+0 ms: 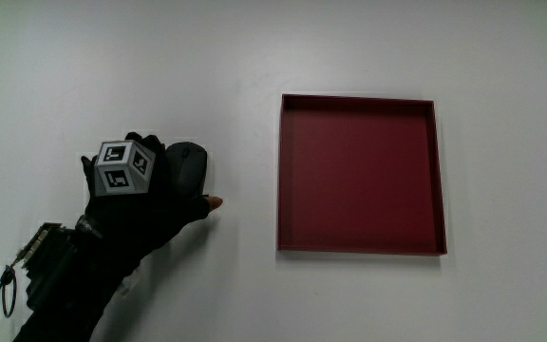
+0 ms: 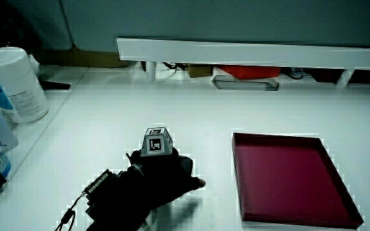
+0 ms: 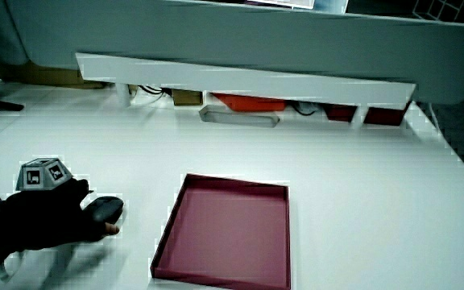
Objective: Pick mouse from desk
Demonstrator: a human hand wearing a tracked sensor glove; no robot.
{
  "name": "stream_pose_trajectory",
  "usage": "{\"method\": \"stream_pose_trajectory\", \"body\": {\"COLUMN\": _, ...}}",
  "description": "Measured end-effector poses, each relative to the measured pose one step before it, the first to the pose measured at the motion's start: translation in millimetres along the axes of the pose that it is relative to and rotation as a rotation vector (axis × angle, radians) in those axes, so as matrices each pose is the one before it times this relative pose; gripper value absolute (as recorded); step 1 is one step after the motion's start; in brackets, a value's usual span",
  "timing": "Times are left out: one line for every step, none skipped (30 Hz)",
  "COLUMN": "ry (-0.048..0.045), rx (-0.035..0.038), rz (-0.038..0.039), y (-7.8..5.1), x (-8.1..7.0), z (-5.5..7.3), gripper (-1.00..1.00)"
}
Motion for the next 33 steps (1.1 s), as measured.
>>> {"method": "stream_pose_trajectory", "body": {"ry": -0.01275, "rx": -0.00014, "rz": -0.02615, "y": 3.52, "x": 0.73, "z": -2.42, "gripper": 0.00}}
{"method": "stream_pose_trajectory", "body": {"ry": 0.04819, "rx": 0.00710, "rz": -0.03952, "y": 5.56, "x": -1.85, "z": -3.34, "gripper": 0.00}}
{"method": "stream_pose_trajectory", "body": {"ry": -0.02246, "rx": -0.04466, "rz": 0.10755, "y": 1.75, "x": 3.76, "z": -2.09, "gripper": 0.00}}
{"method": "stream_pose_trajectory", "body": {"ry": 0.02552, "rx": 0.05006, "rz": -0.11050, "y": 8.69, "x": -4.01, "z": -5.95, "gripper": 0.00}}
{"method": "stream_pose_trajectory", "body": {"ry": 0.06423, "rx": -0.02843, "rz": 0.07703, "y": -0.40, "x": 12.40, "z": 3.07, "gripper": 0.00}}
{"method": "stream_pose_trajectory", "body": {"ry": 0.02888, "rx": 0.00451, "rz": -0.00910, "y": 2.44, "x": 4.11, "z": -0.71, "gripper": 0.00}}
{"method": "stream_pose_trajectory", "body": {"ry": 0.02888, "rx": 0.00451, "rz": -0.00910, "y": 2.48, "x": 4.10, "z": -0.60, "gripper": 0.00}}
{"method": "stream_pose_trajectory", "body": {"ry": -0.01488, "rx": -0.01083, "rz": 0.02323, "y": 3.27, "x": 0.86, "z": -3.33, "gripper": 0.00}}
{"method": "stream_pose_trajectory", "body": {"ry": -0.01488, "rx": -0.01083, "rz": 0.02323, "y": 3.28, "x": 0.89, "z": -3.31, "gripper": 0.00}}
{"method": "stream_pose_trajectory", "body": {"ry": -0.00630, "rx": -0.00503, "rz": -0.00070, "y": 4.75, "x": 0.04, "z": -4.11, "gripper": 0.00}}
{"method": "stream_pose_trajectory", "body": {"ry": -0.03047, "rx": -0.01612, "rz": 0.00007, "y": 6.96, "x": -4.81, "z": -7.36, "gripper": 0.00}}
{"method": "stream_pose_trajectory", "body": {"ry": 0.01936, "rx": -0.00685, "rz": 0.01159, "y": 2.52, "x": 4.28, "z": -1.56, "gripper": 0.00}}
{"method": "stream_pose_trajectory", "body": {"ry": 0.01936, "rx": -0.00685, "rz": 0.01159, "y": 2.48, "x": 4.34, "z": -1.46, "gripper": 0.00}}
{"method": "stream_pose_trajectory", "body": {"ry": 0.01936, "rx": -0.00685, "rz": 0.01159, "y": 2.44, "x": 4.40, "z": -1.36, "gripper": 0.00}}
{"method": "stream_pose_trajectory", "body": {"ry": 0.01138, "rx": -0.00444, "rz": 0.00018, "y": 2.16, "x": 4.95, "z": -0.90, "gripper": 0.00}}
{"method": "stream_pose_trajectory", "body": {"ry": 0.02247, "rx": -0.01568, "rz": -0.02144, "y": 1.80, "x": 4.93, "z": -0.65, "gripper": 0.00}}
{"method": "stream_pose_trajectory", "body": {"ry": 0.02247, "rx": -0.01568, "rz": -0.02144, "y": 1.91, "x": 4.91, "z": -0.51, "gripper": 0.00}}
{"method": "stream_pose_trajectory", "body": {"ry": -0.01044, "rx": -0.00629, "rz": -0.01427, "y": 1.96, "x": 4.80, "z": -1.51, "gripper": 0.00}}
{"method": "stream_pose_trajectory", "body": {"ry": 0.02096, "rx": 0.00375, "rz": 0.04950, "y": 6.23, "x": -1.41, "z": -6.43, "gripper": 0.00}}
{"method": "stream_pose_trajectory", "body": {"ry": 0.00122, "rx": 0.02156, "rz": 0.02006, "y": 3.20, "x": 1.33, "z": -3.80, "gripper": 0.00}}
{"method": "stream_pose_trajectory", "body": {"ry": 0.01829, "rx": -0.00006, "rz": -0.00639, "y": 3.72, "x": 1.82, "z": -3.30, "gripper": 0.00}}
{"method": "stream_pose_trajectory", "body": {"ry": -0.01798, "rx": -0.02881, "rz": 0.01965, "y": 4.79, "x": 0.06, "z": -5.17, "gripper": 0.00}}
{"method": "stream_pose_trajectory", "body": {"ry": 0.03295, "rx": 0.00918, "rz": -0.00220, "y": -0.42, "x": 5.45, "z": 0.93, "gripper": 0.00}}
{"method": "stream_pose_trajectory", "body": {"ry": 0.01492, "rx": 0.01284, "rz": -0.01434, "y": 5.76, "x": -0.21, "z": -5.68, "gripper": 0.00}}
{"method": "stream_pose_trajectory", "body": {"ry": -0.00858, "rx": -0.00856, "rz": 0.04369, "y": -0.29, "x": 4.30, "z": -0.01, "gripper": 0.00}}
{"method": "stream_pose_trajectory", "body": {"ry": 0.01892, "rx": -0.00277, "rz": 0.01237, "y": 3.37, "x": 1.91, "z": -2.96, "gripper": 0.00}}
{"method": "stream_pose_trajectory", "body": {"ry": 0.01646, "rx": 0.00722, "rz": 0.01050, "y": 0.25, "x": 3.21, "z": 0.01, "gripper": 0.00}}
{"method": "stream_pose_trajectory", "body": {"ry": 0.01430, "rx": 0.01017, "rz": 0.00474, "y": 1.39, "x": 1.39, "z": -1.15, "gripper": 0.00}}
{"method": "stream_pose_trajectory", "body": {"ry": 0.00819, "rx": -0.00795, "rz": 0.01644, "y": 0.89, "x": 1.33, "z": -0.82, "gripper": 0.00}}
{"method": "stream_pose_trajectory", "body": {"ry": 0.00420, "rx": -0.00077, "rz": 0.00346, "y": 2.05, "x": 0.37, "z": -1.63, "gripper": 0.00}}
{"method": "stream_pose_trajectory", "body": {"ry": 0.00084, "rx": -0.00070, "rz": 0.01581, "y": 1.94, "x": 0.33, "z": -2.44, "gripper": 0.00}}
{"method": "stream_pose_trajectory", "body": {"ry": 0.00116, "rx": -0.00234, "rz": 0.00264, "y": 3.51, "x": -0.56, "z": -3.99, "gripper": 0.00}}
{"method": "stream_pose_trajectory", "body": {"ry": 0.00116, "rx": -0.00351, "rz": 0.00730, "y": -2.20, "x": 2.35, "z": 2.44, "gripper": 0.00}}
